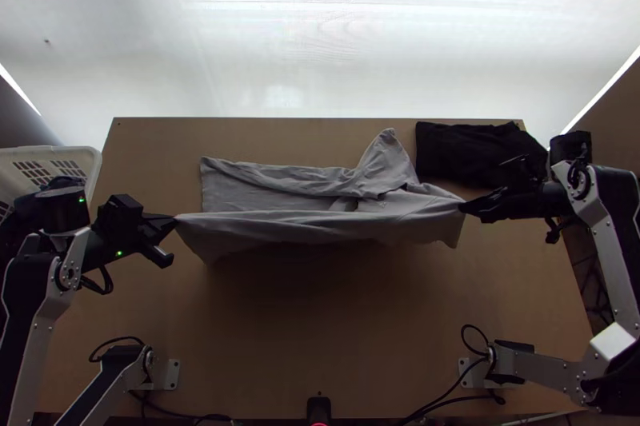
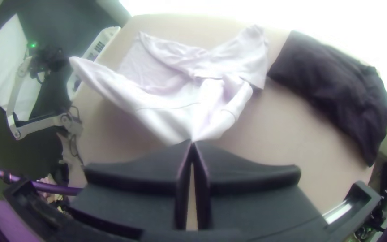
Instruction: Fold the t-shirt
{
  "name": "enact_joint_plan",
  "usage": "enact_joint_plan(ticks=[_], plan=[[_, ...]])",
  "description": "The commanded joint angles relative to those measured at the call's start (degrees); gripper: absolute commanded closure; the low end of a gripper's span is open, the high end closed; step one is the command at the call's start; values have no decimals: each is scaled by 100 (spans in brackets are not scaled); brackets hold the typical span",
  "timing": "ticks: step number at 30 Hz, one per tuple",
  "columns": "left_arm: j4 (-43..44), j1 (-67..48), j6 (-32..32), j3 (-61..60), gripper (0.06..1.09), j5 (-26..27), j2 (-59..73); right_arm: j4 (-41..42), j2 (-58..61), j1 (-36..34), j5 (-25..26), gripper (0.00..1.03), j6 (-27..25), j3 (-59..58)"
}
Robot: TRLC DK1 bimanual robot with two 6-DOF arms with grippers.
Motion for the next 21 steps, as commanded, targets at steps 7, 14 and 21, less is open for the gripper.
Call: enact_joint_plan(ticks=[7, 14, 21], plan=[[521, 1063, -875, 944, 105, 172, 24, -305, -351, -64, 13, 100, 318, 2164], [600, 1177, -1631, 2368, 105, 146, -108, 21, -246, -100, 163, 100, 819, 3966], [512, 1160, -1806, 3511, 105, 198, -108, 1242, -800, -38, 1007, 100, 880, 4432]])
